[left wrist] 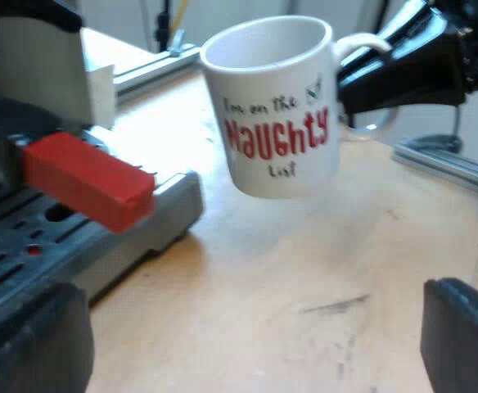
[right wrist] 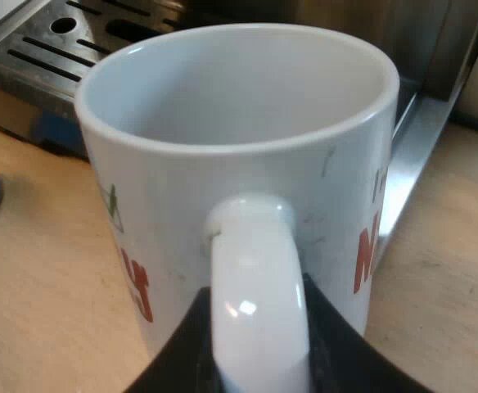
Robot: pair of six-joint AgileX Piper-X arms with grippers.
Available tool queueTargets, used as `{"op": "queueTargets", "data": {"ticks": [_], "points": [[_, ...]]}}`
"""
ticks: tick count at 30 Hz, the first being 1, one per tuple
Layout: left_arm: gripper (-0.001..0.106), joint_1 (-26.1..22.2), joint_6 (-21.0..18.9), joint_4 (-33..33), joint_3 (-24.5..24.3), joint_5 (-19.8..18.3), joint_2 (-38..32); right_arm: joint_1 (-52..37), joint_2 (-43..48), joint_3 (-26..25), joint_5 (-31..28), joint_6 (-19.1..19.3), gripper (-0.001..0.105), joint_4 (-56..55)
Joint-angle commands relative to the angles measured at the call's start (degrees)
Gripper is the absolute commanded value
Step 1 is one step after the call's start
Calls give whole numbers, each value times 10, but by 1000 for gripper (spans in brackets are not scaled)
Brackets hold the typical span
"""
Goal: Remove mug from coffee machine
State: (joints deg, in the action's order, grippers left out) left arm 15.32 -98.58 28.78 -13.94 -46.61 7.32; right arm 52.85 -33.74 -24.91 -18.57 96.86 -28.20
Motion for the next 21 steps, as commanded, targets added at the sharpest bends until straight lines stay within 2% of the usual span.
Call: {"op": "queueTargets", "data": {"ticks": [1,7,9,12,17,21], "points": [[83,3,3,1,-5,-42,1,2,41,-7,-41,-24,0,-26],[83,46,3,2,-5,-40,1,2,65,-7,-84,-24,0,-42],[83,74,3,2,-5,-10,1,2,64,-5,-100,-32,0,-42],[83,108,13,-1,2,56,1,1,64,-5,-116,-32,0,-42],[83,134,13,-37,27,93,1,0,64,0,-152,-35,0,-42],[83,135,13,-69,42,110,1,0,64,19,-190,-83,0,-33]]}}
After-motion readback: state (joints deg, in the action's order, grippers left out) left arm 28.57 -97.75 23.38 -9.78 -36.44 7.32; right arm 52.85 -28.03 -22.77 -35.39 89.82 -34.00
